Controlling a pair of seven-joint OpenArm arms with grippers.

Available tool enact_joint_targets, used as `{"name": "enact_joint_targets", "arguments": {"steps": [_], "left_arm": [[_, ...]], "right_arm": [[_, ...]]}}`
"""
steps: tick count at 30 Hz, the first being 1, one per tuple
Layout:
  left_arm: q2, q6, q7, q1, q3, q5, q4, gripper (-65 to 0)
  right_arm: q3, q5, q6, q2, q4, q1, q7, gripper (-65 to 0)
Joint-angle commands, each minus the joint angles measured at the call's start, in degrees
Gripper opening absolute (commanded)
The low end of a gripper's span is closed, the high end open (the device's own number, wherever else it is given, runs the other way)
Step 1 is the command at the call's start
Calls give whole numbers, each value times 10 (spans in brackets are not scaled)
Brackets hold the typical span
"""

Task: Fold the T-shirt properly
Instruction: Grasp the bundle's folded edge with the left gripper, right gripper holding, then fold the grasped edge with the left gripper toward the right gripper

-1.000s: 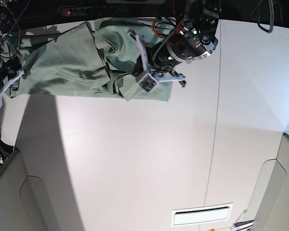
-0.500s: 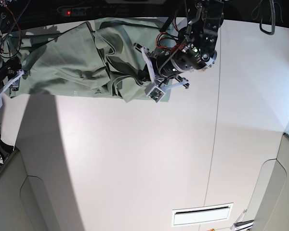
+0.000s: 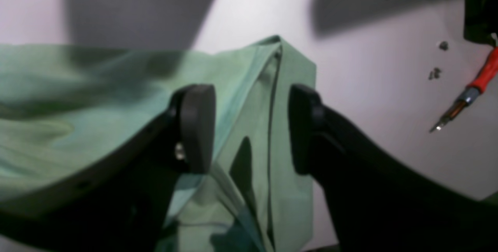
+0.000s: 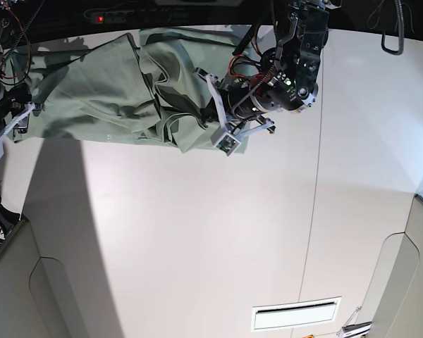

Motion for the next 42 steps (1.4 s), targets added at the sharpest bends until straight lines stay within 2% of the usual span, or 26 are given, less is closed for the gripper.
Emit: {"name": "enact_joint_targets", "arguments": {"steps": [1, 4, 9, 13, 20, 30, 33, 39, 42], "left_arm": [[2, -13, -11, -6, 1, -23, 9, -650], [2, -15, -13, -6, 1, -52, 9, -650], [2, -15, -43, -6, 1, -33, 9, -650], [2, -14, -45, -6, 1, -4, 5, -650], [2, -14, -49, -9, 1, -5, -22, -650], [35, -15, -54, -23, 1, -9, -22, -650], [42, -14, -54, -30, 14, -9, -22, -650], [41, -14, -76, -55, 81, 2, -30, -650], [42, 7, -103, -78, 114, 27, -53, -650]], "right_arm": [[4, 0, -2, 9, 9, 4, 13, -353], [4, 0, -2, 9, 9, 4, 13, -353], [4, 0, -2, 9, 9, 4, 13, -353], [4, 0, -2, 9, 9, 4, 13, -353], [4, 0, -2, 9, 9, 4, 13, -353], [4, 0, -2, 9, 9, 4, 13, -353], [4, 0, -2, 9, 9, 4, 13, -353], [4, 1, -2, 9, 9, 4, 13, -353], [4, 0, -2, 9, 9, 4, 13, -353]]}}
